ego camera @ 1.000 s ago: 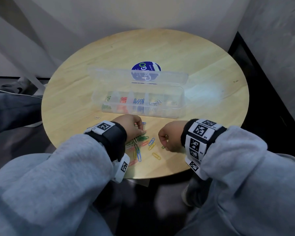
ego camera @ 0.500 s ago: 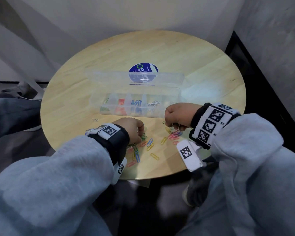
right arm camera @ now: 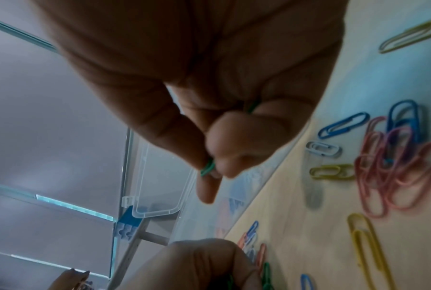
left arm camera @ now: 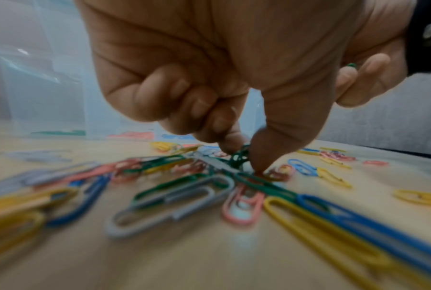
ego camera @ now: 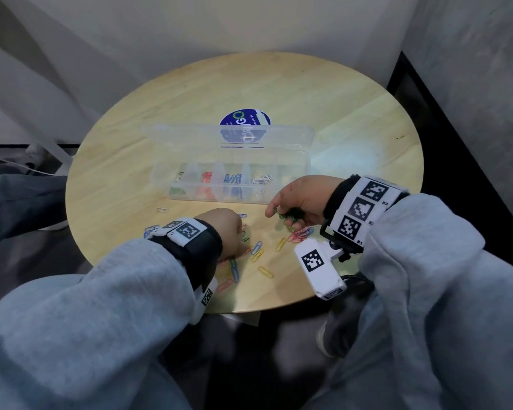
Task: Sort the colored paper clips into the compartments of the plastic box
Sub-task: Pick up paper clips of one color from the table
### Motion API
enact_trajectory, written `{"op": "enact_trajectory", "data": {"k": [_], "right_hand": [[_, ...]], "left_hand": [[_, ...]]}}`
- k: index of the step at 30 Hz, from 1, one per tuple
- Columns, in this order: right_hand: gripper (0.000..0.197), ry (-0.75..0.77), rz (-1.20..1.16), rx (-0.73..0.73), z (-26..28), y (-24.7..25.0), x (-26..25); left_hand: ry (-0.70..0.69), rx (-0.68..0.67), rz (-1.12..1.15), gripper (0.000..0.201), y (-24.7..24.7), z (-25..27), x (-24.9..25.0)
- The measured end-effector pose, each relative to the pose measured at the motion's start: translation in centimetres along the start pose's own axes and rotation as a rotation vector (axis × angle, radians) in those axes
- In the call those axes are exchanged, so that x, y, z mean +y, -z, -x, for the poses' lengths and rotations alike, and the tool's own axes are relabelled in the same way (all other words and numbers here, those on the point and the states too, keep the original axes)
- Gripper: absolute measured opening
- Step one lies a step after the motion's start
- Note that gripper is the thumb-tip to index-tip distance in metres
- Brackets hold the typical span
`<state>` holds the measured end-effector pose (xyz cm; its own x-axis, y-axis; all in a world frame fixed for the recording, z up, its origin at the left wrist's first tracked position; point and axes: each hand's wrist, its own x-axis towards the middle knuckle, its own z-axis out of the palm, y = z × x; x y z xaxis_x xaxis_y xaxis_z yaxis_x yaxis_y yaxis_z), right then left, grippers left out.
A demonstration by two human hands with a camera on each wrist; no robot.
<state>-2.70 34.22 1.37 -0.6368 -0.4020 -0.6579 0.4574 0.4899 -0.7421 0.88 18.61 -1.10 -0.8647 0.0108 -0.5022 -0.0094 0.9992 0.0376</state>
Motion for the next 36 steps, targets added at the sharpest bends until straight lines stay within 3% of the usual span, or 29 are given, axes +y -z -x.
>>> {"op": "enact_trajectory", "data": {"k": [3,8,12,18,21,23,29,36], "right_hand": [[0.032,-0.008,-0.055,0.034,0.1,0.2,-0.1],[0.028,0.009,-0.162,0.034,0.2,-0.3,-0.8],[0.029,0.010,-0.104,0.038,-0.3,-1.1,-1.5],[0.023,0.003,-0.082,0.036,-1.2,-2.3,-2.2],[0.024,-0.003,-0.115,0.018,-1.5,-2.9,-2.9],[0.031,-0.020,-0.146,0.016,-1.8,-3.3,-3.6],[0.043,0.067,-0.426,-0.059,-2.4,-4.6,-5.4],[0.047,0.160,-0.684,-0.046,-3.1,-5.5,-7.3]], "left_hand": [[0.044,-0.006,0.350,0.014,0.2,0.0,-1.4],[0.137,-0.045,1.211,0.018,1.9,0.2,-3.2],[0.074,-0.065,1.634,0.012,3.3,1.0,-5.2],[0.008,-0.095,1.874,0.012,4.0,1.9,-7.5],[0.122,-0.043,1.923,0.007,4.0,1.8,-8.3],[0.195,0.023,1.962,0.017,4.2,1.6,-9.1],[0.118,0.127,2.079,0.034,6.2,1.8,-12.8],[0.074,0.156,2.061,0.034,6.6,0.3,-14.5]]}}
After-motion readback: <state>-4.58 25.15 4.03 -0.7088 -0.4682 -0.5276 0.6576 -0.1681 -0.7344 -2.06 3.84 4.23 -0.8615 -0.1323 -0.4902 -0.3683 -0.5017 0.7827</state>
